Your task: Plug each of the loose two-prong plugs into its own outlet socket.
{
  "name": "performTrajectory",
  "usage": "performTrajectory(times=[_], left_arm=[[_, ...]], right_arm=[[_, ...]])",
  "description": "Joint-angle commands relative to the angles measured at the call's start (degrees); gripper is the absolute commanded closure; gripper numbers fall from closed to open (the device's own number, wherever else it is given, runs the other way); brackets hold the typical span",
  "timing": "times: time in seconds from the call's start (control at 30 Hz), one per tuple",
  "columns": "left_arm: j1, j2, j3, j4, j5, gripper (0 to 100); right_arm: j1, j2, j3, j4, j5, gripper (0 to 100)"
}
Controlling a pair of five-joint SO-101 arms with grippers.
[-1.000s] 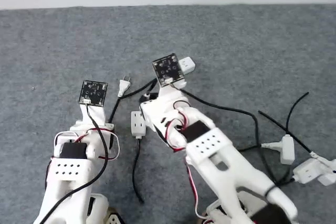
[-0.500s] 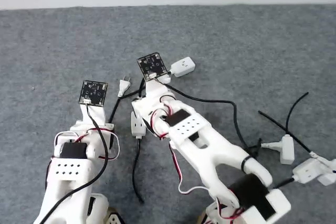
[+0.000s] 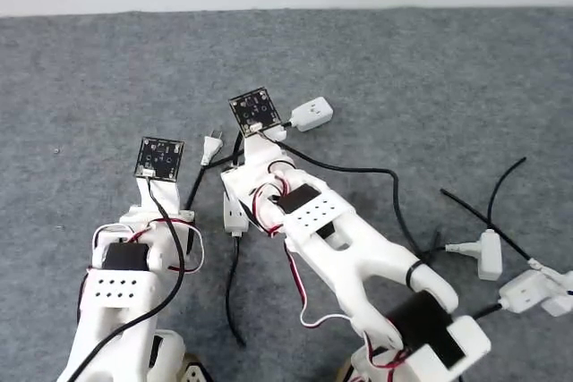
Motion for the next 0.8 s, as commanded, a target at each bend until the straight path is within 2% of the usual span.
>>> performTrajectory(times=[0.0, 0.23, 0.47, 0.77], left_arm=[[-0.4, -1.3, -0.7, -1.3, 0.2, 99], [-0.4, -1.3, -0.7, -1.2, 0.2, 99], [-0.5, -1.3, -0.6, -1.2, 0.2, 99], [-0.5, -1.3, -0.6, -1.2, 0.2, 99]], right_arm=[[-0.7, 1.3, -3.5, -1.2, -0.8, 99.1], [-0.7, 1.9, -3.3, -0.6, -0.5, 99.1], [-1.3, 0.1, -2.8, 5.9, 1.4, 99.1], [-4.1, -7.8, 7.4, 4.1, 5.5, 99.1]])
